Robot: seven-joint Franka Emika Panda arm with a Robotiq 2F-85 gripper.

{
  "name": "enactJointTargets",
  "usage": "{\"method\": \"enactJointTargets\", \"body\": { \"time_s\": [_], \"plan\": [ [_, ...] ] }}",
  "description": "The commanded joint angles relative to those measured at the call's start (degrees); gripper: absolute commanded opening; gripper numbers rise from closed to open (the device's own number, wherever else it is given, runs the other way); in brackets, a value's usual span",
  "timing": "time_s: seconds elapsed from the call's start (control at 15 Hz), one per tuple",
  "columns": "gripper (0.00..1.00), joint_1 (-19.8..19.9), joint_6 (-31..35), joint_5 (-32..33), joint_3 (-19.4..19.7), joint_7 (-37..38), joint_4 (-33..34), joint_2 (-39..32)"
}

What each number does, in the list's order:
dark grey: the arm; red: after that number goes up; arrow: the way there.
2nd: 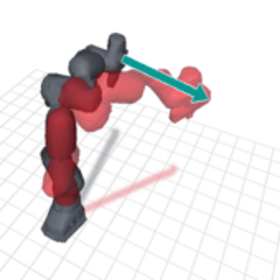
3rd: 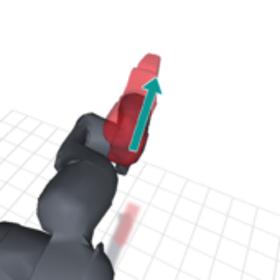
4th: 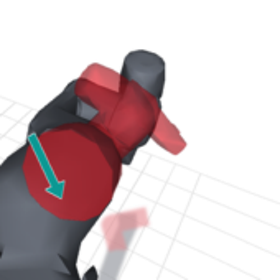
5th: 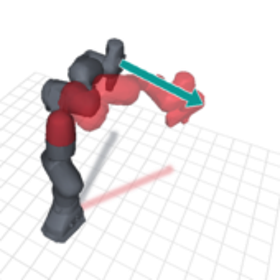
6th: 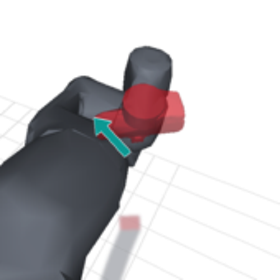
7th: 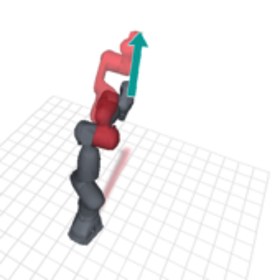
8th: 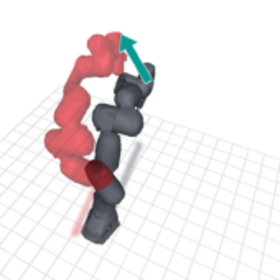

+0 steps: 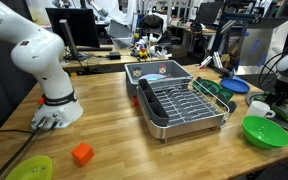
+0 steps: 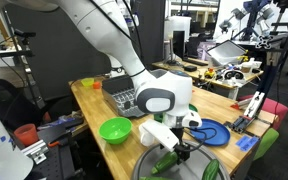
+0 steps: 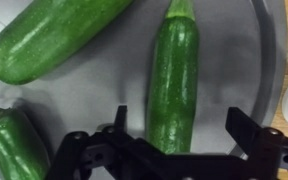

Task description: Put the green object onto the blue plate.

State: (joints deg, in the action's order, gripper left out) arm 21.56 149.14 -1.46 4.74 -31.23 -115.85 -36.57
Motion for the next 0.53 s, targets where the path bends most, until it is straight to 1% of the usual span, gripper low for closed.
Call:
{"method": "enactJointTargets", "body": {
  "time_s": [0.0, 0.07, 0.13, 0.27, 0.47],
  "plan": [
    [1.0, 1.3, -2.0, 0.7, -1.5, -0.1, 1.9, -1.3],
    [0.96, 1.5, -2.1, 0.6, -1.6, -0.2, 2.1, -1.5],
    [0.75, 1.7, -2.3, 0.3, -1.9, -0.3, 2.3, -1.5],
    [0.69, 1.9, -2.5, 0.2, -2.0, -0.4, 2.8, -1.6],
    [0.46, 2.4, -3.3, -0.1, -2.3, -0.7, 3.2, -1.7]
  ]
}}
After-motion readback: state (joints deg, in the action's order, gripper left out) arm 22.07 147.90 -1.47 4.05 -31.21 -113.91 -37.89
